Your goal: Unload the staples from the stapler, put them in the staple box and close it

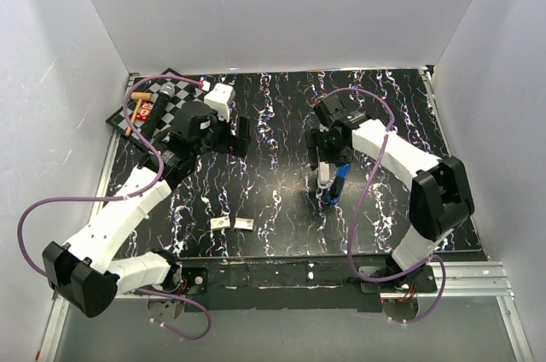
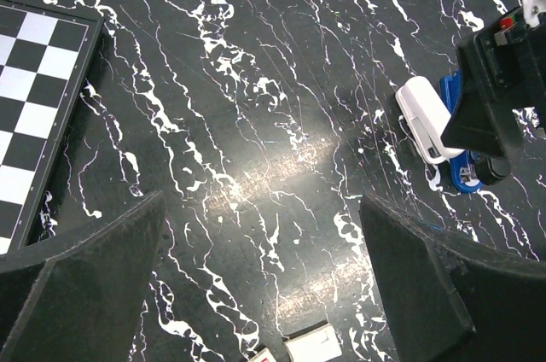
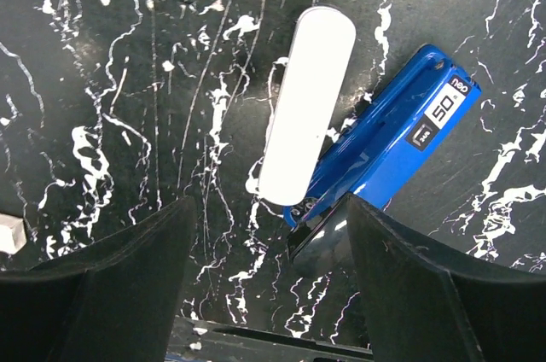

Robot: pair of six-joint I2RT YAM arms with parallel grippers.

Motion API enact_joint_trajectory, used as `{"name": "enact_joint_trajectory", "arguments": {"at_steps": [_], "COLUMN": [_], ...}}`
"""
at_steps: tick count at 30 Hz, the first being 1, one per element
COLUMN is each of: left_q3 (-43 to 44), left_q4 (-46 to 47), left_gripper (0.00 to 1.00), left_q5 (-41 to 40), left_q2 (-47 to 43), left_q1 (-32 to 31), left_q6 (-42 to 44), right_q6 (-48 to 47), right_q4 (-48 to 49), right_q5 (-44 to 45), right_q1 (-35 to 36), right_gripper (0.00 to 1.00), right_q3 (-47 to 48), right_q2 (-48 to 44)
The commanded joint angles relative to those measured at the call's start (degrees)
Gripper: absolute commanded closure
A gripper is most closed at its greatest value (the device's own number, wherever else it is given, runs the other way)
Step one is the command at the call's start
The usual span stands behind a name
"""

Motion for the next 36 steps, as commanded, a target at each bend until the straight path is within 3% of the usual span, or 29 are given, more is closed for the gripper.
{"name": "enact_joint_trajectory", "arguments": {"at_steps": [1, 24, 30, 36], "left_q3": [-0.5, -0.8, -0.7, -0.8], "left_q4": [0.2, 0.3, 0.3, 0.3], "left_gripper": [0.02, 0.02, 0.02, 0.02], "left_q5": [-1.0, -0.1, 0.1, -0.2], "left_q2": [-2.4, -2.6, -2.4, -2.6], "left_q1": [-0.1, -0.1, -0.1, -0.1], "left_q6": [-0.3, -0.4, -0.4, -0.3], "right_q6": [2.7, 6.3, 6.3, 6.4], "right_q4": [-0.5, 0.2, 0.4, 1.2], "right_q5": [3.0, 3.7, 3.6, 3.9], "right_q1": [0.1, 0.1, 0.1, 0.1], "right_gripper": [0.22, 0.32, 0.37, 0.49], "right_q3": [2.2, 3.7, 3.2, 2.1], "right_q2": [1.0, 9.3, 10.4, 10.3]}}
